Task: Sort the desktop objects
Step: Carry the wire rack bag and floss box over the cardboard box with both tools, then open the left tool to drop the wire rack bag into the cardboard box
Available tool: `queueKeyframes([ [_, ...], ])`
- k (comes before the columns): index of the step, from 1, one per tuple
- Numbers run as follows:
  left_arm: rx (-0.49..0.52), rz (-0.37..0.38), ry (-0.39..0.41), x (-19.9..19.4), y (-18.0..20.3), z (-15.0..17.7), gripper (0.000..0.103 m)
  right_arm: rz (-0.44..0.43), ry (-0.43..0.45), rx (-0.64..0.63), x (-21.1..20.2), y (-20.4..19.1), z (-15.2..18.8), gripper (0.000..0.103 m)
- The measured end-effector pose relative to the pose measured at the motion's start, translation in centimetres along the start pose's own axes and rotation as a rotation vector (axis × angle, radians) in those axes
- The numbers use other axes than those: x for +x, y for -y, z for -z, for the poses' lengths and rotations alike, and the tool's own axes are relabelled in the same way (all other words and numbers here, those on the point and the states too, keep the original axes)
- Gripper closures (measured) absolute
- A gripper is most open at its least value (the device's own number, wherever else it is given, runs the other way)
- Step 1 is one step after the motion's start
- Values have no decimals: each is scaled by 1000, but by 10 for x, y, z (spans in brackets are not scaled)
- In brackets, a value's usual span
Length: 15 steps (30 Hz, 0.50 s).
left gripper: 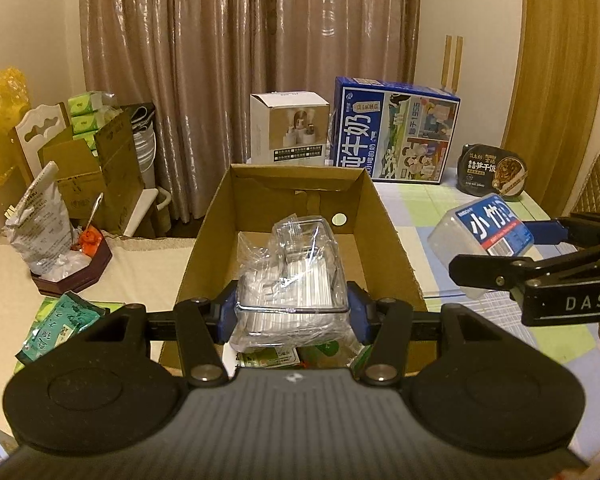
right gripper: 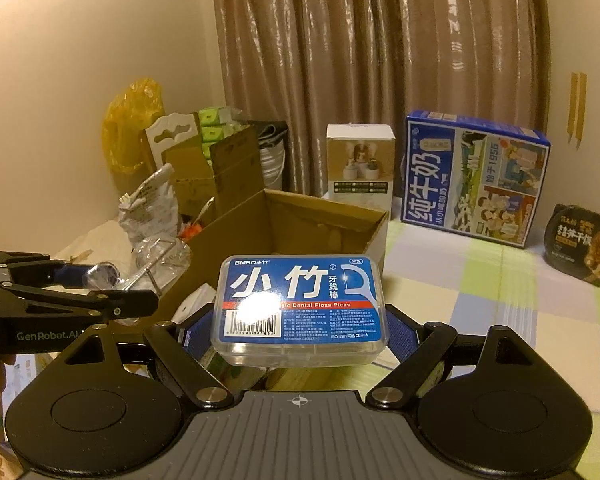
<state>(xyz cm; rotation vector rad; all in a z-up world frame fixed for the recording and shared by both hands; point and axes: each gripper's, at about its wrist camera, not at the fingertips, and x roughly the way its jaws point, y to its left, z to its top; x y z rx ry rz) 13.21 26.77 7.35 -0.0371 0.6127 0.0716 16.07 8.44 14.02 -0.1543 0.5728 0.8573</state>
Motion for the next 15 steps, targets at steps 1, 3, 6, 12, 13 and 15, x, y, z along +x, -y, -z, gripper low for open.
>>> queueKeyframes([
  [1,-1,2,-1,2,-1,0,54,1,-1,-3,2,0,-1,20],
  [3,0,5,-3,7,-3,-2,54,4,-5,-13,7,1,-3,20],
  [6,-4,9,-8,14,-9,-6,54,2,-11,-31,16,0,-8,20],
  [12,3,10,-18,32,-21,-16,54,-11,-21,-56,34,-3,-14,20],
  [13,5,10,-19,36,-23,-18,54,-14,-24,-60,38,-4,-15,20],
  [15,10,11,-22,42,-27,-21,54,-20,-29,-68,44,-6,-16,20],
])
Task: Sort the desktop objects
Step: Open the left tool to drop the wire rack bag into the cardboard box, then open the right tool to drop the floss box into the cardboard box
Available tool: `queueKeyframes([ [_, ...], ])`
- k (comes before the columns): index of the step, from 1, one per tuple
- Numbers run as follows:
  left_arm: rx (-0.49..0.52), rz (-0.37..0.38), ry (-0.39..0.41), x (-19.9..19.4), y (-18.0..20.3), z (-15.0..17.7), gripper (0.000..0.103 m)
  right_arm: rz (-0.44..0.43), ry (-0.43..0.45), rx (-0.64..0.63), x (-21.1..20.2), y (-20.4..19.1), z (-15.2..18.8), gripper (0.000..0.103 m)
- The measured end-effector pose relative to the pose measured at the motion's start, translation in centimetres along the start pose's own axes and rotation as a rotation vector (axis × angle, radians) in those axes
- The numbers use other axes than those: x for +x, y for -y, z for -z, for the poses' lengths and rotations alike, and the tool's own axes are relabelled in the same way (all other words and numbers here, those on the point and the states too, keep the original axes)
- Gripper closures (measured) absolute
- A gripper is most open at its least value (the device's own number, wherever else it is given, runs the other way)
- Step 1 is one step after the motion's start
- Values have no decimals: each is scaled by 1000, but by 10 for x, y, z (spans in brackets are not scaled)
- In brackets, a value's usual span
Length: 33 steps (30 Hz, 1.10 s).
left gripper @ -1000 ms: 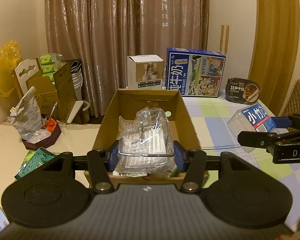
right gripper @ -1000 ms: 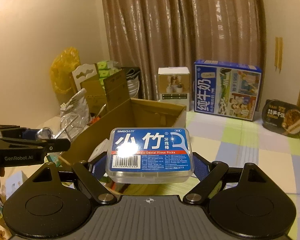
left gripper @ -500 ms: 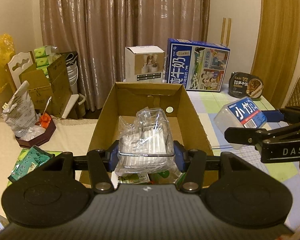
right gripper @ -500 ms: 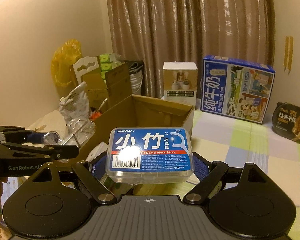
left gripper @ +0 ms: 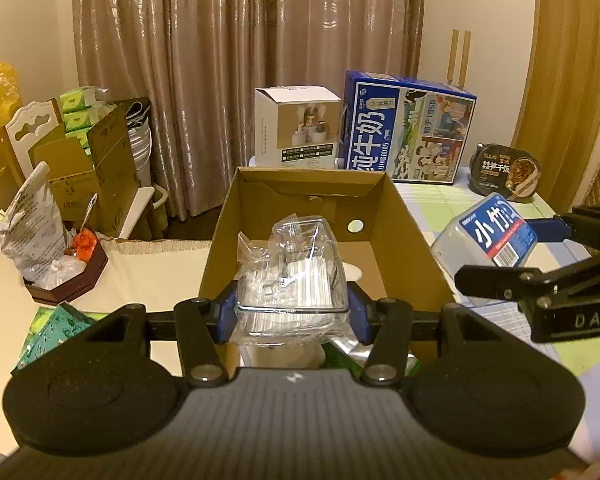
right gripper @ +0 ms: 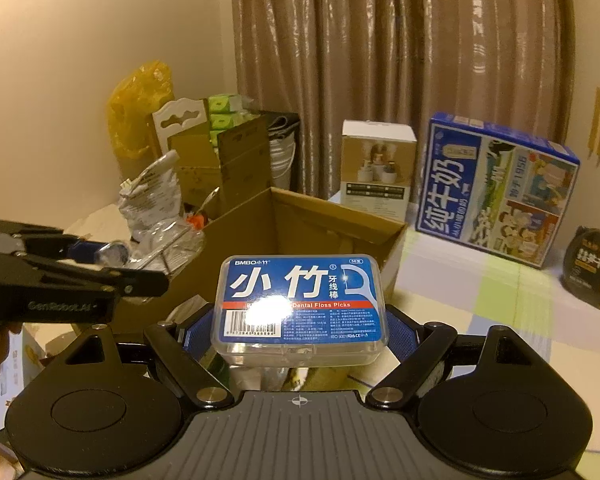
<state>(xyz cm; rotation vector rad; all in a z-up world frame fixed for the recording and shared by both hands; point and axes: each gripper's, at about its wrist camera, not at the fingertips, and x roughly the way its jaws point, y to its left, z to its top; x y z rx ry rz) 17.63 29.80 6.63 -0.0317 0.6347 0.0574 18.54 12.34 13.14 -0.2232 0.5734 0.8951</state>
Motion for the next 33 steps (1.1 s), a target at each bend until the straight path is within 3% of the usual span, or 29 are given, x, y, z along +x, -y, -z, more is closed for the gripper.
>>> queueKeyframes([
  [16,24,37,-16,46,-9,-21,54,-6,-43,-18,31,0,-1,20],
  [33,42,27,-25,51,-15,-16,49,-19,-53,-31,40,-7,-1,20],
])
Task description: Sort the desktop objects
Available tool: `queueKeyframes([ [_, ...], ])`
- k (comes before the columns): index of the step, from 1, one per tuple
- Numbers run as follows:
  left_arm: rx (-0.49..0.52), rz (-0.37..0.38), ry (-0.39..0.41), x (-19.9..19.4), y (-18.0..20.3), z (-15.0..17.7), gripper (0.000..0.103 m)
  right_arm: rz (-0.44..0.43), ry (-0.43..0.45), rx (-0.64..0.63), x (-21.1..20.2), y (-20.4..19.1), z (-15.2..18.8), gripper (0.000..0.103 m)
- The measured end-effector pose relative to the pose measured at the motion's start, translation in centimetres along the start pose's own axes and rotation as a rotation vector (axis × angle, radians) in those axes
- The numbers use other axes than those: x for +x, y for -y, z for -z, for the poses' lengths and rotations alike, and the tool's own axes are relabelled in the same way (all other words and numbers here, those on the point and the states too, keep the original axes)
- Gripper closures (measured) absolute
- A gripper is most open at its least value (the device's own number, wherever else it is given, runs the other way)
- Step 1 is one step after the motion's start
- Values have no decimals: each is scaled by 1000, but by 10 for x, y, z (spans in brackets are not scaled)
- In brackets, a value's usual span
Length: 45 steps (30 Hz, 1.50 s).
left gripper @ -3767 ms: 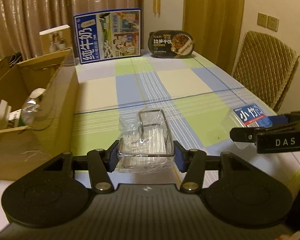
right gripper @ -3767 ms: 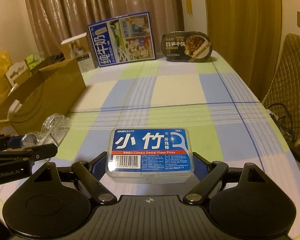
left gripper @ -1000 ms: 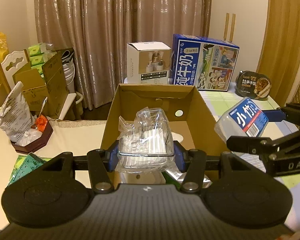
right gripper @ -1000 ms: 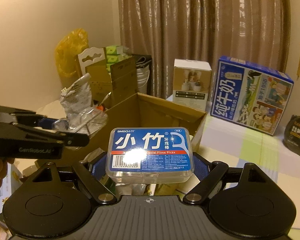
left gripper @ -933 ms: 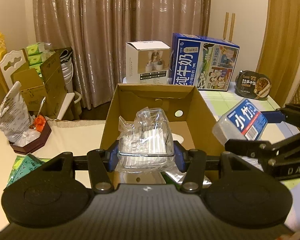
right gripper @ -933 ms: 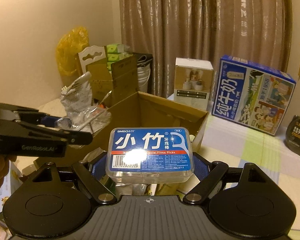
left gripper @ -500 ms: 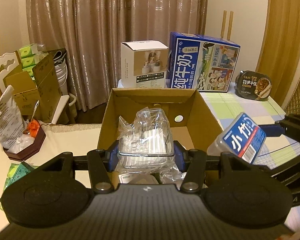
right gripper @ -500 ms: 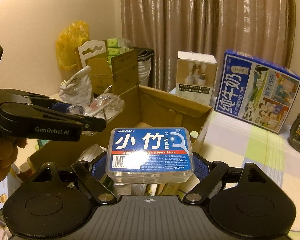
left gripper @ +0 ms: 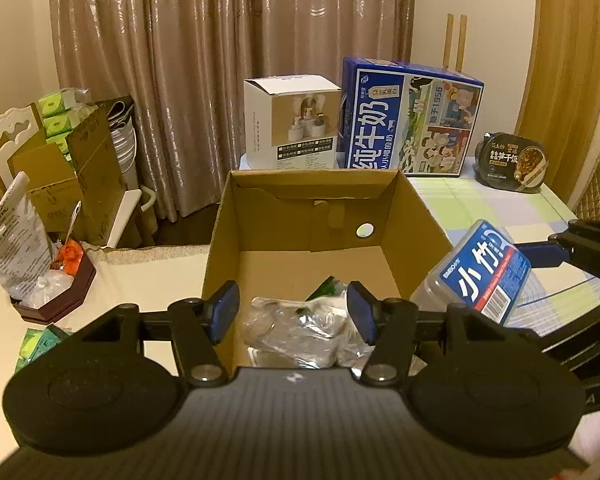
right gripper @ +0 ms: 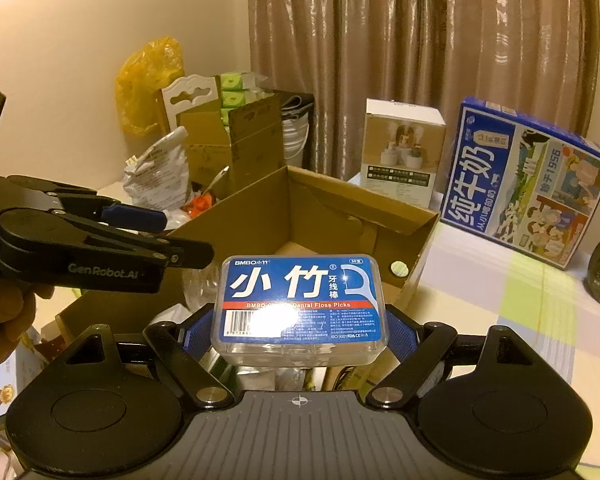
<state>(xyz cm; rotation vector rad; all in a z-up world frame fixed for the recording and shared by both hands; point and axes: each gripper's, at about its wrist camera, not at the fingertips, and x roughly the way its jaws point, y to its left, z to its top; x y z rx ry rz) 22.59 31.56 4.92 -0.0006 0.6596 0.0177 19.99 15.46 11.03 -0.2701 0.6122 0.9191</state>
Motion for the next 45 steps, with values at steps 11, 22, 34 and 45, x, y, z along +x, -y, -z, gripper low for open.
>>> queueKeyframes([
  [11,-15,-28,-2,-10,-14,7,48,-53,-20,7,15,-7,-8,20],
  [22,-49,-39,-11,-25,-25,17,38,-25,-7,140,1,19,4,6],
  [34,-60,-73,16,-73,-1,35,14,-2,-48,301,-51,30,26,2],
  [45,-145,-137,36,-141,16,51,2,-9,-62,401,-104,7,33,2],
])
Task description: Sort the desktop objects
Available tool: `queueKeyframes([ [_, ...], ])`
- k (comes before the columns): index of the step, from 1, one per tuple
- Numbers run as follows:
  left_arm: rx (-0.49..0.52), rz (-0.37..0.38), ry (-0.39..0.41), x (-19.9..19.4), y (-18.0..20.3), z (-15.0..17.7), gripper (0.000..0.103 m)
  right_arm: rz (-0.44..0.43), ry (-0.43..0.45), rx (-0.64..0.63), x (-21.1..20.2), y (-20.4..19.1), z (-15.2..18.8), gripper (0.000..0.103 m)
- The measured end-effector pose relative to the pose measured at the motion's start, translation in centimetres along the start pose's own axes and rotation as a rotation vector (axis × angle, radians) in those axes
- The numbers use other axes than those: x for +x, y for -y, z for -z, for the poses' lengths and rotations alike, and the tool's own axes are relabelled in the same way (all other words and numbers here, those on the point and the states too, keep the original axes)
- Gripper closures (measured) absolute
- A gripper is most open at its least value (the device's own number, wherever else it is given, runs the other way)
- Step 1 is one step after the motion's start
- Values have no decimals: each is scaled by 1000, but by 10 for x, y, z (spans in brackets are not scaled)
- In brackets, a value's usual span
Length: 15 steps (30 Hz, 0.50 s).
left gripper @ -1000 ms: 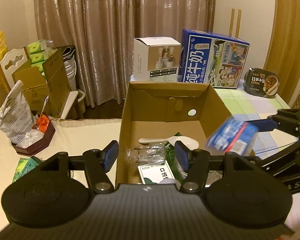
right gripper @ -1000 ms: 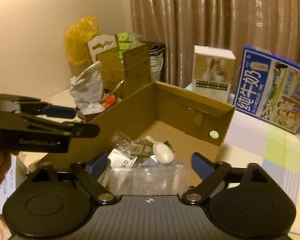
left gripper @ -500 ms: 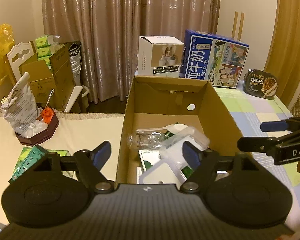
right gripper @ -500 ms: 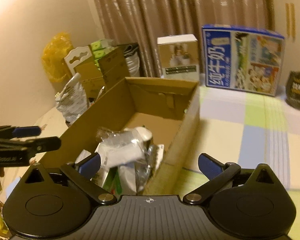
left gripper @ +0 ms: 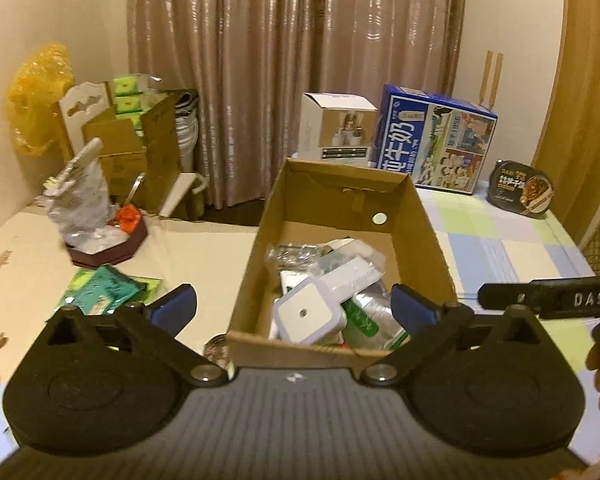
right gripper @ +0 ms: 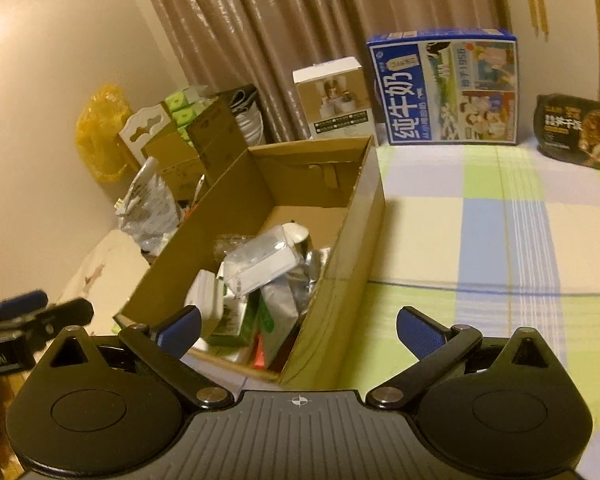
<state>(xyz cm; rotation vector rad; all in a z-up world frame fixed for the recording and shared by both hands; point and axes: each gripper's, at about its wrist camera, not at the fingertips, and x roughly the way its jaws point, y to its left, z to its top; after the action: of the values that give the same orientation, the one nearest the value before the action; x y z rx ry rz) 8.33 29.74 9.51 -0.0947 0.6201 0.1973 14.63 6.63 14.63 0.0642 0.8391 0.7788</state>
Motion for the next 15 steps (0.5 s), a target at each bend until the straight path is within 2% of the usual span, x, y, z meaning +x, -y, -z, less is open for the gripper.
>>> queueKeyframes([
  [4,-46,-28,13,-23,0,8,1,-34,-11,-31,-18,-11,7,2],
  [7,-69,-23,22,-39,0,13,1,-22,-1,-65,-33,-21,16,2],
  [11,-87,-52,13,-56,1,19,1,-31,-20,-53,-45,-29,28,2],
  [15,-117,-66,-3,-72,1,27,1,5,-35,-76,-55,-36,41,2],
])
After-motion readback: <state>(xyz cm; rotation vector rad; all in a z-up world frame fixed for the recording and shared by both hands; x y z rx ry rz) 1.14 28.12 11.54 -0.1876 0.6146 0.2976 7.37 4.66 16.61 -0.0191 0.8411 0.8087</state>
